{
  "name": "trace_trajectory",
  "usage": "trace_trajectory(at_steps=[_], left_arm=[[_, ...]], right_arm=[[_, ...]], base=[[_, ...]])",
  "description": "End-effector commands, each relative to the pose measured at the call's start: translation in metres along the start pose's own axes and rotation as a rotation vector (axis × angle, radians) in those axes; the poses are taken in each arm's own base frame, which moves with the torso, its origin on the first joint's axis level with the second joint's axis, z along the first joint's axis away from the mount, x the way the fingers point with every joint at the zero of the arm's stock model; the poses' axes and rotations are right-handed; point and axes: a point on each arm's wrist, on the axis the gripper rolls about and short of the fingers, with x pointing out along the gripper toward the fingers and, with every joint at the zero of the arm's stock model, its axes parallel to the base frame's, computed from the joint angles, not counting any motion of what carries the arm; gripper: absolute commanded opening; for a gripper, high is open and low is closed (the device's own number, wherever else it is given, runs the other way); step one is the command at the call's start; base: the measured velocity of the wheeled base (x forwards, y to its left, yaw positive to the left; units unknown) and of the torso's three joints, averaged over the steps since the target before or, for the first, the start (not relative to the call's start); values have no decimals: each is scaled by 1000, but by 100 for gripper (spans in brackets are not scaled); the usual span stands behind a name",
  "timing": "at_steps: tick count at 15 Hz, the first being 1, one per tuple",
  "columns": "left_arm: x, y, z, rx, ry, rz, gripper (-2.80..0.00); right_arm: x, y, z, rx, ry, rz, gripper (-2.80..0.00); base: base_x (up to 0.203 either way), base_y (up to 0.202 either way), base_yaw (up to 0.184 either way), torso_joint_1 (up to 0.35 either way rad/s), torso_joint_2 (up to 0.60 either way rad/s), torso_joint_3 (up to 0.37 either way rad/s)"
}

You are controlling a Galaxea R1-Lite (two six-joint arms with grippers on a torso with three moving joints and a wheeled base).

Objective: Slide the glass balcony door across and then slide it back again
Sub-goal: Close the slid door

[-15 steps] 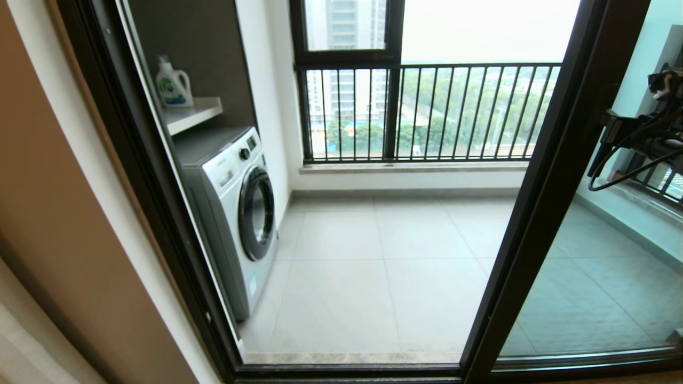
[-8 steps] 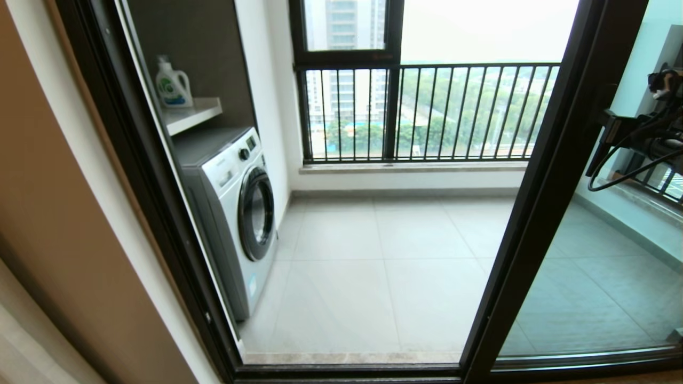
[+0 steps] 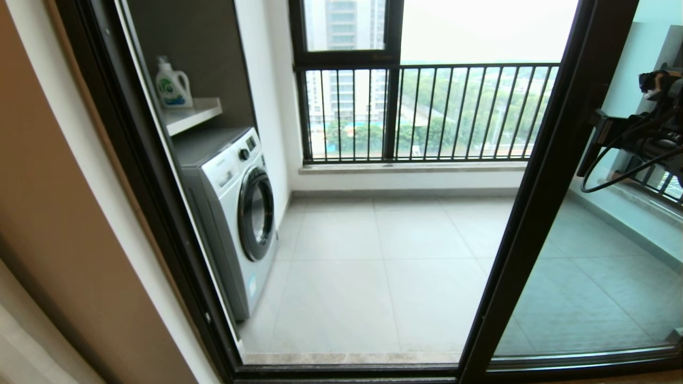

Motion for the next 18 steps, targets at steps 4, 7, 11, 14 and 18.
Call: trace_trajectory(at_steps=[4,7,11,14,18], left_arm=[[0,0,0,2,1,-1,-280],[0,0,0,1,1,-1,-280],[0,0,0,1,1,0,-280],[0,0,0,1,1,0,-280],[0,0,0,1,1,-1,-280]], right_arm=[[1,18,-1,-10,4,4,-280],[0,28,2,-10,-3,21,-280],[-2,46,4,-12,-6,54,-280],[-5,66,2,-11,3,79,-280],[-9,94,3,-12,2,143,-280]], base=[[0,0,0,0,0,0],[0,0,0,0,0,0],[0,0,0,0,0,0],[0,0,0,0,0,0],[0,0,0,0,0,0]])
